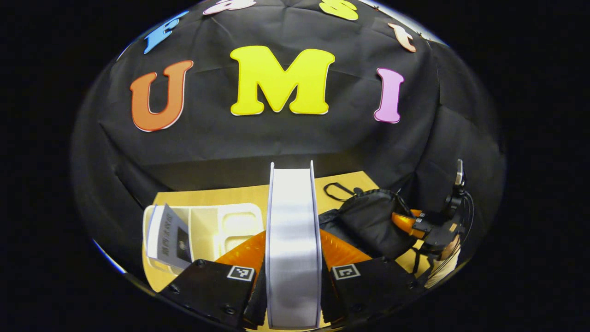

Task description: Open the schoolbag, grab two books from the bookshelf and put them into the schoolbag.

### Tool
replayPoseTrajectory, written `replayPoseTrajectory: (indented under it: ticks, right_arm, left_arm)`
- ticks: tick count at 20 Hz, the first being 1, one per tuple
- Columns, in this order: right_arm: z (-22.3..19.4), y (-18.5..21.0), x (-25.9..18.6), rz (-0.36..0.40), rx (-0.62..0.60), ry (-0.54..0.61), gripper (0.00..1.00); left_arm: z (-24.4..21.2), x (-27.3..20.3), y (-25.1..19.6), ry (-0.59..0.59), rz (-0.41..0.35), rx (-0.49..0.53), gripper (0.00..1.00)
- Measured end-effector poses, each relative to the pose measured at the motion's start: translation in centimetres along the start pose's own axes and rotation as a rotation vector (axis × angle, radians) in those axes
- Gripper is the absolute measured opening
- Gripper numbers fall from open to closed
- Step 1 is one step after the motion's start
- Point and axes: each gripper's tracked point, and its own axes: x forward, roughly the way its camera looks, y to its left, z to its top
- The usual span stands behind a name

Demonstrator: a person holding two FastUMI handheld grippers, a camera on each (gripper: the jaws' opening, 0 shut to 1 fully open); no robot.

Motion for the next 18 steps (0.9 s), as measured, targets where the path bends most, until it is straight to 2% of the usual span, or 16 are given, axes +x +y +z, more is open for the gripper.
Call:
replayPoseTrajectory:
  ticks: [3,6,9,10,12,14,15,16,18]
  right_arm:
    - [0.7,-0.1,-0.6,-0.016,0.006,-0.019,0.05]
    - [1.3,-0.6,-0.4,-0.037,0.011,-0.023,0.05]
    - [2.5,-0.1,-0.5,-0.047,0.008,-0.043,0.02]
    - [3.1,0.1,-0.7,-0.046,0.009,-0.054,0.05]
    - [4.1,0.4,-0.9,-0.053,0.008,-0.077,0.04]
    - [5.3,1.2,-1.2,-0.050,-0.005,-0.097,0.05]
    - [5.8,1.5,-1.5,-0.051,-0.013,-0.105,0.05]
    - [6.3,1.7,-1.5,-0.055,-0.023,-0.115,0.07]
    - [7.1,2.0,-1.7,-0.060,-0.031,-0.128,0.04]
  left_arm:
    - [-0.9,2.2,-2.5,-0.008,-0.088,-0.084,0.47]
    - [-2.7,5.1,-4.5,0.032,-0.170,-0.199,0.47]
    - [-5.3,8.9,-6.2,0.085,-0.205,-0.276,0.47]
    - [-6.6,10.1,-6.8,0.114,-0.220,-0.298,0.47]
    - [-8.2,12.2,-7.9,0.149,-0.253,-0.339,0.47]
    - [-9.0,13.6,-8.5,0.165,-0.274,-0.399,0.51]
    - [-9.3,14.2,-8.8,0.167,-0.291,-0.428,0.47]
    - [-9.2,14.7,-9.0,0.161,-0.313,-0.462,0.47]
    - [-8.9,15.3,-9.3,0.153,-0.348,-0.527,0.47]
